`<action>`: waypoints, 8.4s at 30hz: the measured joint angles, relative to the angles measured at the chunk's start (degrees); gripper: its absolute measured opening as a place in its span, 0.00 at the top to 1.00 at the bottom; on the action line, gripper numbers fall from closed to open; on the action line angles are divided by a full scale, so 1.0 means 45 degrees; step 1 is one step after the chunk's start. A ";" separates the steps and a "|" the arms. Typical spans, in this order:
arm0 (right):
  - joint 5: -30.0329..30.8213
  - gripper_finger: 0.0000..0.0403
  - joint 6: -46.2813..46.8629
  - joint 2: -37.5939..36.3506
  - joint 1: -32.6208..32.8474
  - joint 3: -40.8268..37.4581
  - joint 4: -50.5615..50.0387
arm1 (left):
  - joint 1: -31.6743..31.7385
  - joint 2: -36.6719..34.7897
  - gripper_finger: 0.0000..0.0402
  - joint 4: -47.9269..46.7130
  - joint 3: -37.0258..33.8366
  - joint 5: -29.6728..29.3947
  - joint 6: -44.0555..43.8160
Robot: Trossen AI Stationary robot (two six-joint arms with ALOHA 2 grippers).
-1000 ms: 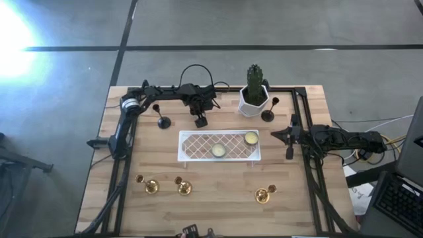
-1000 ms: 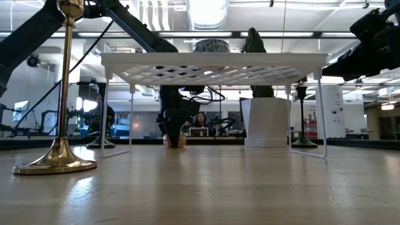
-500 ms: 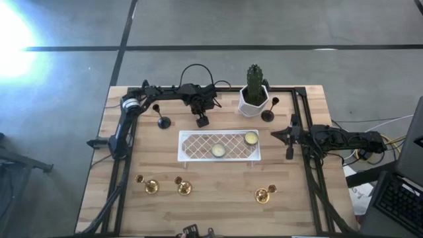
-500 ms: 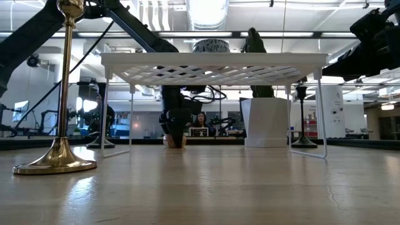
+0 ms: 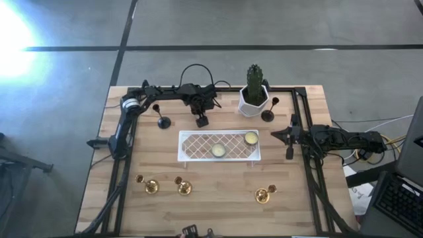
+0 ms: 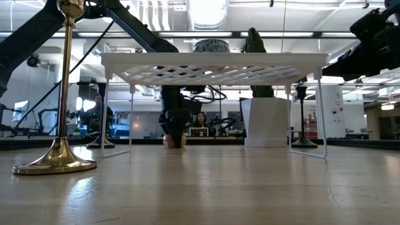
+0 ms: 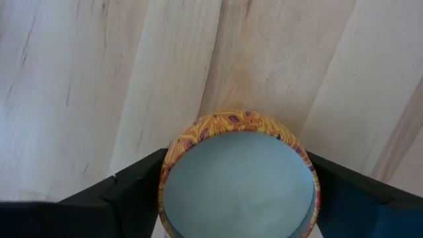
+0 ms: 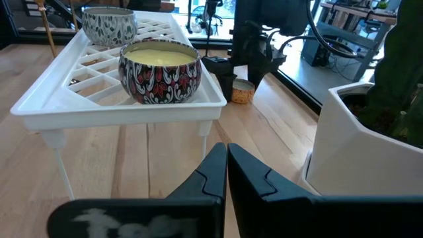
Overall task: Pick & Place candle stick holders
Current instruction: Put the orange scented candle on the shelf, then put the left gold candle holder on the shelf
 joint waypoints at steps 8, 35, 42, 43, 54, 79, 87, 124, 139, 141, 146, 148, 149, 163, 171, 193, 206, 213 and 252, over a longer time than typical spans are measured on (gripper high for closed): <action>-0.0004 0.98 -0.0001 0.0000 0.0000 0.0000 0.0001 | 0.0000 0.0034 0.25 -0.0170 0.0166 -0.0005 0.0011; -0.0008 0.98 0.0004 0.0004 0.0004 0.0000 0.0003 | 0.0063 -0.2369 0.25 -0.5487 0.4568 -0.1116 0.1496; -0.0008 0.98 -0.0001 0.0004 0.0002 0.0000 -0.0001 | -0.0189 -0.3638 0.25 -0.7030 0.5894 -0.0361 0.0874; -0.0007 0.98 -0.0001 0.0002 0.0000 0.0000 0.0003 | -0.0264 -0.3830 0.25 -0.7284 0.5901 -0.0250 0.0801; -0.0008 0.98 -0.0001 0.0004 0.0003 0.0000 -0.0002 | -0.2010 -0.4819 0.25 -0.9325 0.5741 0.0177 -0.0227; -0.0005 0.98 -0.0001 0.0004 0.0000 0.0000 0.0003 | -0.5434 -0.5937 0.25 -0.6588 0.0803 -0.0329 -0.2986; -0.0004 0.98 0.0004 0.0004 0.0004 0.0000 -0.0002 | -0.5527 -0.6018 0.25 -0.5912 0.0154 -0.1028 -0.3347; -0.0004 0.98 -0.0001 0.0004 -0.0001 0.0000 -0.0002 | -0.5868 -0.6188 0.25 -0.4749 -0.0957 -0.0655 -0.4193; -0.0004 0.98 -0.0001 0.0004 0.0004 0.0000 -0.0002 | -0.5620 -0.6207 0.25 -0.4584 -0.0962 -0.0942 -0.3876; -0.0004 0.98 -0.0001 0.0004 0.0001 0.0000 -0.0002 | -0.5620 -0.6207 0.25 -0.4585 -0.0962 -0.0947 -0.3881; -0.0006 0.98 0.0001 0.0004 0.0003 0.0000 0.0001 | -0.5617 -0.6207 0.12 -0.4608 -0.0962 -0.0981 -0.3892; -0.0006 0.98 -0.0001 0.0004 0.0004 0.0000 0.0000 | -0.5610 -0.6207 0.08 -0.4603 -0.0962 -0.0991 -0.3891; -0.0004 0.98 0.0003 0.0004 -0.0001 0.0000 -0.0002 | -0.5610 -0.6207 0.06 -0.4606 -0.0954 -0.0991 -0.3910; -0.0007 0.98 -0.0001 0.0004 -0.0001 0.0000 -0.0002 | -0.5610 -0.6193 0.03 -0.5251 -0.0321 -0.1006 -0.4086; -0.0005 0.98 -0.0001 0.0004 0.0001 0.0000 0.0000 | -0.5610 -0.6193 0.03 -0.6332 0.0364 -0.0954 -0.4400; -0.0008 0.98 -0.0001 -0.0001 0.0004 0.0000 0.0003 | -0.5629 -0.7260 0.03 -0.9548 0.3785 -0.0513 -0.5122; -0.0008 0.98 0.0002 0.0004 0.0001 0.0000 0.0003 | -0.6702 -1.1094 0.03 -0.7759 0.1215 -0.2642 -0.8477; -0.0004 0.98 -0.0001 -0.0001 0.0004 0.0000 0.0003 | -0.7757 -1.2919 0.03 -0.5606 -0.1954 -0.2628 -1.0093; -0.0008 0.98 -0.0001 0.0003 0.0003 0.0000 -0.0002 | -1.8923 -1.4229 0.03 -0.4583 -0.5357 -1.0227 -1.6903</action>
